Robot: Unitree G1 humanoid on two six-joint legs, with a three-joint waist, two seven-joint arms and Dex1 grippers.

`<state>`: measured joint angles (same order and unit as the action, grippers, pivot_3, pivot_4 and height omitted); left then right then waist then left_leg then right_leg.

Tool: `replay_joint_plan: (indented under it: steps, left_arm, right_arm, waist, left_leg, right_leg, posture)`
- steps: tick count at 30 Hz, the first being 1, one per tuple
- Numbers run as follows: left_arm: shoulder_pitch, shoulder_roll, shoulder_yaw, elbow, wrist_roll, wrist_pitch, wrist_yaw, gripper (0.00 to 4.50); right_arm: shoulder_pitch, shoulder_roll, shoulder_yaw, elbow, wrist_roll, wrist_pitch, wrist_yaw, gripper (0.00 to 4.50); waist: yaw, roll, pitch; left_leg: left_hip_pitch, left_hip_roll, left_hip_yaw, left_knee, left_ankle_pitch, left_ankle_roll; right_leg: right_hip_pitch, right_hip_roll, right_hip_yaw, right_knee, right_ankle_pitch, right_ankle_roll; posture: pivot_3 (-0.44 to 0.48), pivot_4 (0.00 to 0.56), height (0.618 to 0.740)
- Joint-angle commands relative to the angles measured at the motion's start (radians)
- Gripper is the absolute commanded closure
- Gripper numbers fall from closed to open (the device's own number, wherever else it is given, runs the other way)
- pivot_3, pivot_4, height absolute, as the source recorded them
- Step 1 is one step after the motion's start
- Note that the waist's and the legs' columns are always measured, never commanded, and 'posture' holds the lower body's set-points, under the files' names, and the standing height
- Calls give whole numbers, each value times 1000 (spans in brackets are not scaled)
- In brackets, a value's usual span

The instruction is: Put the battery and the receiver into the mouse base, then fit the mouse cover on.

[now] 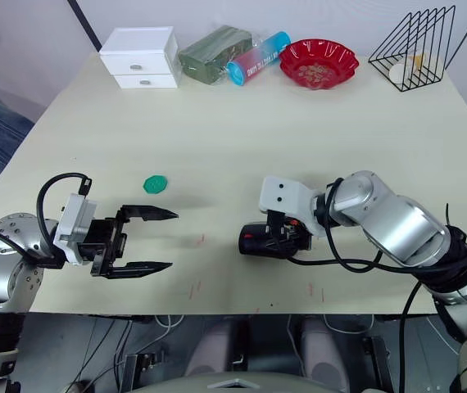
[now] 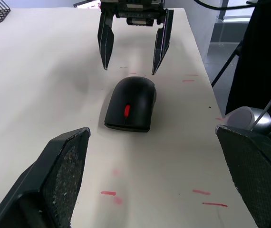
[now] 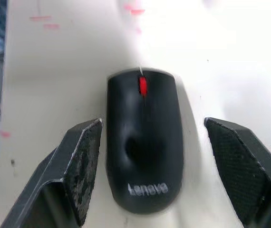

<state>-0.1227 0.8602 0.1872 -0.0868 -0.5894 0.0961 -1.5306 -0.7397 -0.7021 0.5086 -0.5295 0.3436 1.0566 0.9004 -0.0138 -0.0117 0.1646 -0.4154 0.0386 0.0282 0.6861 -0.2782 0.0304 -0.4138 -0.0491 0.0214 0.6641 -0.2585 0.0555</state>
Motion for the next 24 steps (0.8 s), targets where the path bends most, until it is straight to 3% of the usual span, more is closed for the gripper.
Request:
replay_joint_plan:
  steps: [1, 15, 24]
  left_arm:
    - [-2, 15, 16, -6, -4, -15, -15, 0]
    - [1, 18, 16, 3, -2, -24, -14, 0]
    - [1, 22, 17, 6, -4, -24, -15, 0]
  right_arm:
    - [5, 27, -40, -5, -4, -47, -24, 2136]
    - [18, 169, 30, 110, -67, -121, -79, 2136]
    - [6, 195, 103, 176, -114, -100, -77, 2136]
  waist:
    - [0, 0, 0]
    - [-1, 0, 0]
    - [0, 0, 0]
  left_leg:
    - [0, 0, 0, 0, 0, 0]
    - [0, 0, -1, 0, 0, 0]
    - [0, 0, -1, 0, 0, -1]
  right_leg:
    - [0, 0, 0, 0, 0, 0]
    - [0, 1, 0, 1, 0, 0]
    - [0, 1, -1, 1, 0, 0]
  posture:
    - [0, 150, 740]
    - [0, 150, 740]
    - [0, 150, 740]
